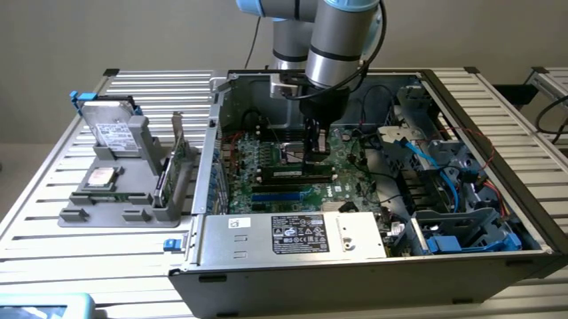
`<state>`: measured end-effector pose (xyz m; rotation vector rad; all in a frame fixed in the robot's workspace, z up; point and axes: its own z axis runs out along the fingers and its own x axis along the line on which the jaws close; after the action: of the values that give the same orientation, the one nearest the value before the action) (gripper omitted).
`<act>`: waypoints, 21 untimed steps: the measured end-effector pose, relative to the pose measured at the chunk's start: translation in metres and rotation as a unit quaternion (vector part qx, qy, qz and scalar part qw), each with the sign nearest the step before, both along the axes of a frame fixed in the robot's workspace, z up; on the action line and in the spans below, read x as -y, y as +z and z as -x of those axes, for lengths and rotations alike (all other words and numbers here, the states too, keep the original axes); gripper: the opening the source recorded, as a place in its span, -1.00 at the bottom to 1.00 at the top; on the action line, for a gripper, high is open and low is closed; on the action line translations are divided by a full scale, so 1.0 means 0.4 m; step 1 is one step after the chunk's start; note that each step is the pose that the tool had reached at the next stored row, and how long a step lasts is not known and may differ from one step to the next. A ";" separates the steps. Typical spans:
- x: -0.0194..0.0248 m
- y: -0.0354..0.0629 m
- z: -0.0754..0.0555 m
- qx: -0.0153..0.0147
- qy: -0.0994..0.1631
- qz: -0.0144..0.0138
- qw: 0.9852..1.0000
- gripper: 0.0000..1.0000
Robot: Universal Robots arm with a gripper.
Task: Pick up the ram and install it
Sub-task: 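Insert the ram into the slot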
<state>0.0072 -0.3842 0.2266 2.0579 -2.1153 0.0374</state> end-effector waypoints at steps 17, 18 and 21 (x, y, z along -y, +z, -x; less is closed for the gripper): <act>0.000 -0.006 0.003 0.002 0.000 0.000 1.000 -0.76; 0.000 -0.007 0.003 0.002 0.000 0.000 1.000 -0.76; 0.000 -0.008 0.003 0.002 0.000 0.000 1.000 -0.76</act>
<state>0.0061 -0.3842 0.2233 2.0596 -2.1176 0.0418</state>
